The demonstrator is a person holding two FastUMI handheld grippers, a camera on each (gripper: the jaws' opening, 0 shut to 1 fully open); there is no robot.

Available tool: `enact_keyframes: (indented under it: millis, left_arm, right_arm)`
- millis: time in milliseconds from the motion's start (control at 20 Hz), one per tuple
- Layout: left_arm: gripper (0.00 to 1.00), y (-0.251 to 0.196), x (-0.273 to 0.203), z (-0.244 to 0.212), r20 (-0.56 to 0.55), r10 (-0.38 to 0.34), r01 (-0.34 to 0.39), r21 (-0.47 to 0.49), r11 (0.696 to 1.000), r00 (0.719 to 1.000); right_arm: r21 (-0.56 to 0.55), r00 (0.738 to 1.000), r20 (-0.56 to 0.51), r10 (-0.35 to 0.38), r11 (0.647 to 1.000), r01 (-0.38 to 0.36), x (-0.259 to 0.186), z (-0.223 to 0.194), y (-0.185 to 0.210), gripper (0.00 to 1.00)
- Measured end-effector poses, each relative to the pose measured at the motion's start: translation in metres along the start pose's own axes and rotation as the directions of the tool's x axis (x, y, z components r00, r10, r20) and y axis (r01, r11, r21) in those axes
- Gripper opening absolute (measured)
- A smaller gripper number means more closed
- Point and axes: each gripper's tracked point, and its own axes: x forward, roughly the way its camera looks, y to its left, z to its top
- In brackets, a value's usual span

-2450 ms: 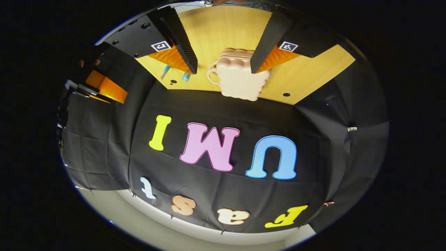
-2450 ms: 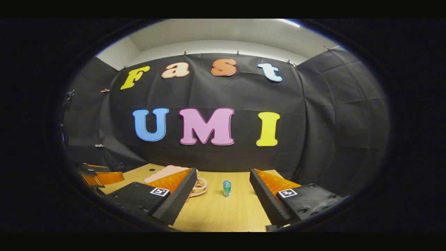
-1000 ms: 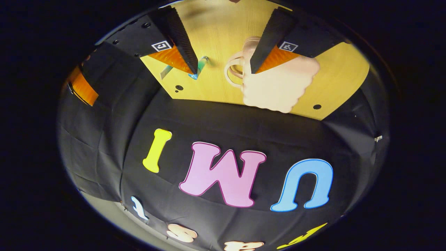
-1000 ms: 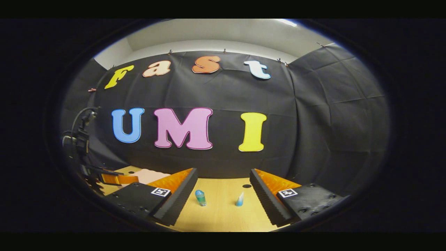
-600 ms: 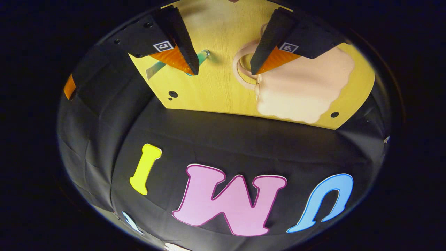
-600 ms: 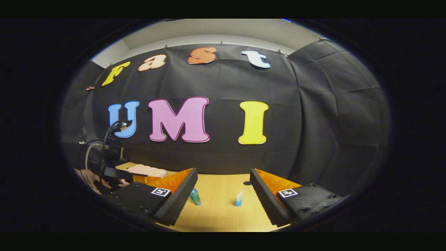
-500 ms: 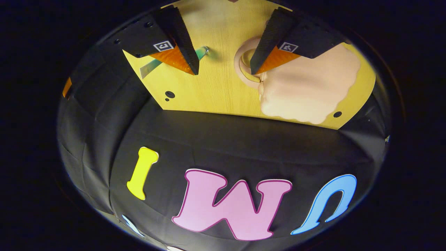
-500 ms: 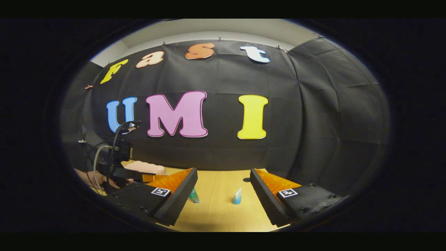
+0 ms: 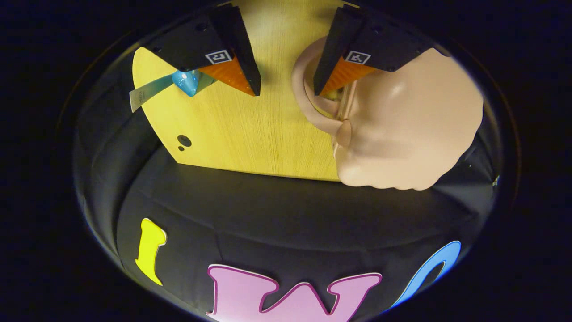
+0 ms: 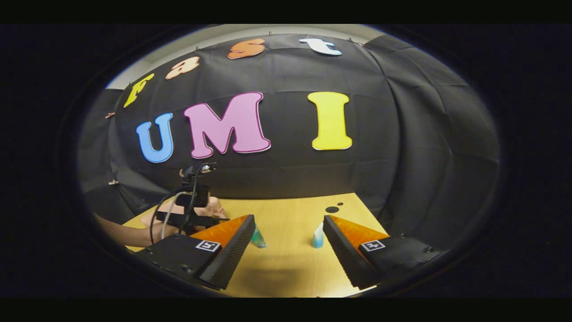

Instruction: First open the suitcase, pack the skin care products into it, and then close the suitcase.

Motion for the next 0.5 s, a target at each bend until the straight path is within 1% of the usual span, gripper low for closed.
enact_keyframes:
  millis: [50, 100, 150, 200, 250, 300, 350, 500]
  left_arm:
    - [0.76, 0.001, 0.004, -0.001, -0.004, 0.016, -0.016, 0.011, 1.000, 1.000]
    - [0.69, 0.005, 0.006, -0.001, -0.006, 0.040, -0.040, 0.025, 0.999, 0.999]
    - [0.68, 0.009, 0.009, -0.003, -0.015, 0.058, -0.057, 0.041, 0.998, 0.998]
    - [0.51, 0.015, 0.009, -0.006, -0.029, 0.081, -0.080, 0.048, 0.996, 0.996]
    - [0.35, 0.011, 0.002, -0.008, -0.043, 0.080, -0.079, 0.026, 0.997, 0.996]
    - [0.18, 0.012, 0.009, -0.010, -0.045, 0.077, -0.076, 0.015, 0.997, 0.996]
    - [0.20, 0.012, 0.009, -0.012, -0.048, 0.073, -0.072, 0.012, 0.997, 0.996]
    - [0.17, 0.012, 0.009, -0.010, -0.056, 0.056, -0.055, 0.025, 0.998, 0.997]
  right_arm:
    - [0.003, 1.000, -0.009, 0.009, 1.000, -0.009, 0.002, -0.003, 0.002, 0.97]
    - [0.007, 1.000, -0.015, 0.018, 1.000, -0.018, 0.002, -0.005, 0.004, 0.97]
    - [0.011, 1.000, -0.017, 0.023, 1.000, -0.023, 0.003, -0.006, 0.006, 0.97]
    - [0.013, 1.000, -0.016, 0.027, 1.000, -0.026, 0.003, -0.006, 0.007, 0.97]
    - [0.013, 0.999, -0.017, 0.030, 0.999, -0.030, 0.003, -0.008, 0.007, 0.97]
    - [0.013, 0.999, -0.020, 0.031, 0.999, -0.031, 0.003, -0.009, 0.006, 0.97]
    - [0.013, 0.999, -0.020, 0.033, 0.999, -0.033, 0.003, -0.012, 0.006, 0.97]
    - [0.014, 0.999, -0.033, 0.035, 0.999, -0.034, 0.003, -0.020, 0.001, 0.97]
